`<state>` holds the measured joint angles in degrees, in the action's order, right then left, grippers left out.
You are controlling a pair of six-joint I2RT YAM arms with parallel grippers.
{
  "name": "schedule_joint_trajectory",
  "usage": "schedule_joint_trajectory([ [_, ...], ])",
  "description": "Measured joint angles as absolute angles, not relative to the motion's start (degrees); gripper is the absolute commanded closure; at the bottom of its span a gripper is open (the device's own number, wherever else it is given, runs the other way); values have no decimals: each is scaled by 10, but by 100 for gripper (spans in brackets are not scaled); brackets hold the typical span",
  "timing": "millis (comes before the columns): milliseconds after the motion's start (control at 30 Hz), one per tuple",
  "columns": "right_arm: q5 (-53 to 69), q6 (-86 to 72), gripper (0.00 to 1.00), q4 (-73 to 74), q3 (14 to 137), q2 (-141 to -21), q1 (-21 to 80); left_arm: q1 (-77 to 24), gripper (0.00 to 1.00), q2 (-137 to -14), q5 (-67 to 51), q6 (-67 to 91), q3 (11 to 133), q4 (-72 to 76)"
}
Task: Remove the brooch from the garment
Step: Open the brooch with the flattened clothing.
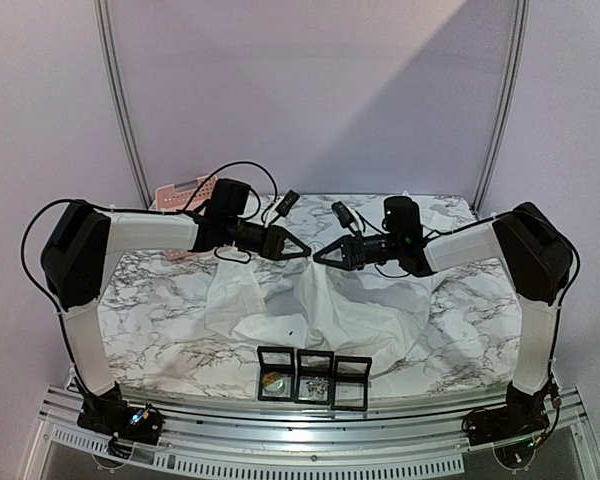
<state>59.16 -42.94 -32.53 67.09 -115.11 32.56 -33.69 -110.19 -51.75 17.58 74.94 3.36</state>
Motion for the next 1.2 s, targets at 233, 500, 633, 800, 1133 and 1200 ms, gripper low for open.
schedule_joint_trajectory([
  [233,597,-471,100,-325,679,-1161,326,-337,100,-1102,-507,164,749,22],
  [500,602,-533,99,-340,685,-1180,325,-338,100,-1102,-491,154,749,6],
  [633,599,-537,98,-314,698,-1184,325,-338,100,-1102,-479,147,749,2],
  [800,593,-530,96,-282,710,-1185,325,-338,100,-1102,-467,138,749,0],
  [1133,586,-522,88,-230,734,-1197,326,-345,100,-1095,-429,100,749,-27],
  [1200,586,-522,87,-217,739,-1199,326,-346,100,-1095,-426,94,750,-29],
])
